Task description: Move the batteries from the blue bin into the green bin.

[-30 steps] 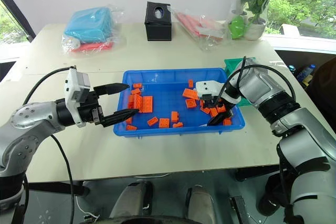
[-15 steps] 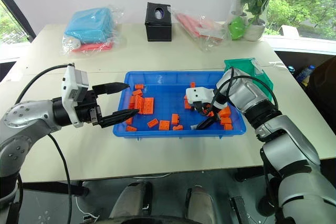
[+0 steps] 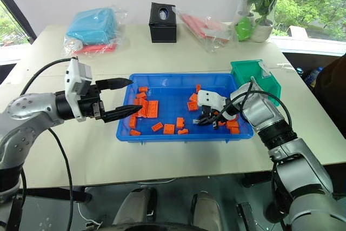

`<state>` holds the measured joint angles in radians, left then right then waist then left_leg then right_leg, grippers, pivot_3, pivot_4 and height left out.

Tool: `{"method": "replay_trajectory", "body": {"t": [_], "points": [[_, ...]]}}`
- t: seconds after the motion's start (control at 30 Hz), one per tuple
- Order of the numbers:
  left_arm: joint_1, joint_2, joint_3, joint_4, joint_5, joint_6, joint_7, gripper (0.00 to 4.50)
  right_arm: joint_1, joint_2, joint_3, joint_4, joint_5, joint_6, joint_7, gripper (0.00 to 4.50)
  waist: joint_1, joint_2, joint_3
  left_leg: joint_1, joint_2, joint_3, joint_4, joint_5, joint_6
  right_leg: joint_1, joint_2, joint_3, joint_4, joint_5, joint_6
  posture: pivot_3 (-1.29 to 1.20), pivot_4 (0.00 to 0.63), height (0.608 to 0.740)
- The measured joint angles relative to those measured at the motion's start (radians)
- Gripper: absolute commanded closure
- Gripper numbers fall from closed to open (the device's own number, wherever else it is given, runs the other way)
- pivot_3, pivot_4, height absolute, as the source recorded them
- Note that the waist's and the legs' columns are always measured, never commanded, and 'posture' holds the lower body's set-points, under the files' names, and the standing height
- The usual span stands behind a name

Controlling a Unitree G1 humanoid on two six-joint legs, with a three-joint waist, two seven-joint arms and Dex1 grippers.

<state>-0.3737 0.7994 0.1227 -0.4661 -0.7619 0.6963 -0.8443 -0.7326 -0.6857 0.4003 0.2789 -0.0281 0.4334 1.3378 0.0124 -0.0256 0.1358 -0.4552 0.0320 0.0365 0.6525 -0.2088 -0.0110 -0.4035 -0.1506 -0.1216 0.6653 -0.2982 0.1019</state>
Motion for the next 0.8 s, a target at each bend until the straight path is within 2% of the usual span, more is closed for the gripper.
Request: {"method": "replay_trajectory", "body": {"t": [0.17, 0.3, 0.4, 0.53, 0.67, 0.8], "points": [[-0.031, -0.006, -0.026, 0.038, 0.024, -0.017, -0.028, 0.00, -0.007, 0.056, -0.027, -0.004, -0.019, 0.013, -0.127, 4.46, -0.001, 0.000, 0.000, 0.000, 0.000, 0.000, 0.000, 0.001, 0.001, 0.000, 0.000, 0.000, 0.000, 0.000, 0.000, 0.00, 0.150, 0.644], [-0.059, -0.015, -0.034, 0.074, 0.041, -0.036, -0.053, 0.00, -0.029, 0.102, -0.097, -0.103, 0.014, 0.171, -0.218, 4.46, 0.001, 0.002, 0.001, -0.001, 0.000, 0.000, 0.000, 0.001, 0.002, -0.001, 0.000, 0.000, 0.001, 0.000, 0.000, 0.00, 0.150, 0.644], [-0.075, -0.020, -0.039, 0.104, 0.057, -0.054, -0.072, 0.00, -0.024, 0.119, -0.205, -0.251, 0.058, 0.346, -0.313, 4.46, 0.004, 0.001, 0.001, -0.001, 0.000, -0.001, 0.000, 0.001, 0.002, -0.001, -0.001, 0.000, 0.000, 0.000, 0.000, 0.00, 0.150, 0.644], [-0.095, -0.038, -0.060, 0.153, 0.078, -0.071, -0.097, 0.00, 0.066, 0.121, -0.389, -0.420, 0.090, 0.538, -0.478, 4.46, 0.017, -0.001, -0.001, -0.002, 0.000, 0.000, 0.001, 0.001, 0.001, -0.001, -0.001, 0.000, 0.000, 0.000, 0.000, 0.00, 0.150, 0.644], [-0.109, -0.058, -0.080, 0.186, 0.096, -0.091, -0.128, 0.00, 0.142, 0.110, -0.548, -0.460, 0.070, 0.648, -0.647, 4.46, 0.028, 0.000, 0.000, -0.002, 0.000, 0.001, 0.001, 0.001, 0.001, -0.001, -0.001, 0.000, 0.000, 0.000, -0.001, 0.00, 0.150, 0.644], [-0.119, -0.076, -0.111, 0.210, 0.117, -0.099, -0.155, 0.00, 0.170, 0.085, -0.630, -0.437, 0.050, 0.657, -0.763, 4.46, 0.025, 0.001, 0.000, -0.002, 0.000, 0.002, 0.000, 0.001, 0.002, -0.002, 0.000, 0.000, 0.000, 0.001, -0.001, 0.00, 0.150, 0.644]]}}
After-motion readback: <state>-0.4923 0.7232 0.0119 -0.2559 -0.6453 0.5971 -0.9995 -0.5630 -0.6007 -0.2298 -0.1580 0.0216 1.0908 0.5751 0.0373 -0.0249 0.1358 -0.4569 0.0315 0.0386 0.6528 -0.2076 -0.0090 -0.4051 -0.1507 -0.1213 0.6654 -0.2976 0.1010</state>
